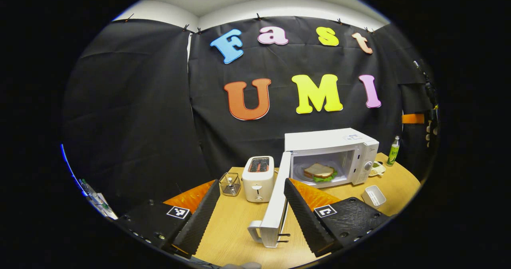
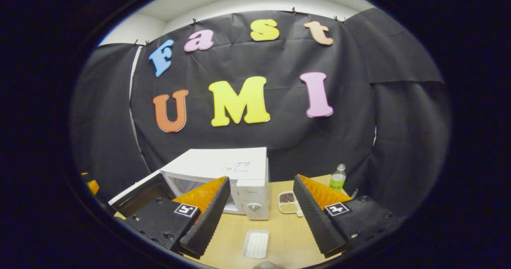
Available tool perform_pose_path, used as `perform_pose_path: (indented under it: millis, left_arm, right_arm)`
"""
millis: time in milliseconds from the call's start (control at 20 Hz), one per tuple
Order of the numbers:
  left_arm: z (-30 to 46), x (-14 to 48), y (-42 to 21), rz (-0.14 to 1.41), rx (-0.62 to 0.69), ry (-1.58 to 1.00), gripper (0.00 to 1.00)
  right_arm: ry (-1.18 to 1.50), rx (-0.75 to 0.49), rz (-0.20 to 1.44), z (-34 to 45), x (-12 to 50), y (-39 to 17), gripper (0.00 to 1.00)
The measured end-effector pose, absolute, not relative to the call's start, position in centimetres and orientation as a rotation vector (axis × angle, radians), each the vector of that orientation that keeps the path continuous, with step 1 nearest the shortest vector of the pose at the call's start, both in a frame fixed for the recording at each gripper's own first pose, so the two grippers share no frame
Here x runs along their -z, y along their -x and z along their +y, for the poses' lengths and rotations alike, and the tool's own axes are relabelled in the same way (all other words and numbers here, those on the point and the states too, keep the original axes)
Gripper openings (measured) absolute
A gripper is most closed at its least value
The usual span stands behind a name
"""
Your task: Open the microwave oven with the left hand, put the food in, and close the microwave oven.
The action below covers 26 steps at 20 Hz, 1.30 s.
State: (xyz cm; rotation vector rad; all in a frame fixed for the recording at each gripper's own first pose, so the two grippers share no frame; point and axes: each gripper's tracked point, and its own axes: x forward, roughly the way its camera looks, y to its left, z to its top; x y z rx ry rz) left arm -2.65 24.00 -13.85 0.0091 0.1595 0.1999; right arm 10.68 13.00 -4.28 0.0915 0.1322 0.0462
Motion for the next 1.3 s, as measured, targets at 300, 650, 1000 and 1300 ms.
perform_pose_path:
  millis: [300, 650, 1000, 1300]
  left_arm:
    - [26.8, 15.1, 2.1, 0.146, -0.261, -0.001, 0.97]
    - [28.7, 17.5, 2.0, 0.180, -0.297, 0.011, 0.65]
    - [30.4, 21.6, 1.7, 0.218, -0.298, 0.011, 0.02]
    - [29.4, 26.8, 0.6, 0.293, -0.235, 0.065, 0.00]
  right_arm:
    - [-0.078, -0.025, 0.100, 10.4, 0.7, -7.4, 0.92]
    - [-0.083, -0.014, 0.108, 9.7, 0.4, -6.3, 0.92]
    - [-0.082, 0.015, 0.139, 8.5, 1.3, -5.4, 0.92]
    - [-0.105, 0.038, 0.171, 7.6, 2.1, -4.1, 0.92]
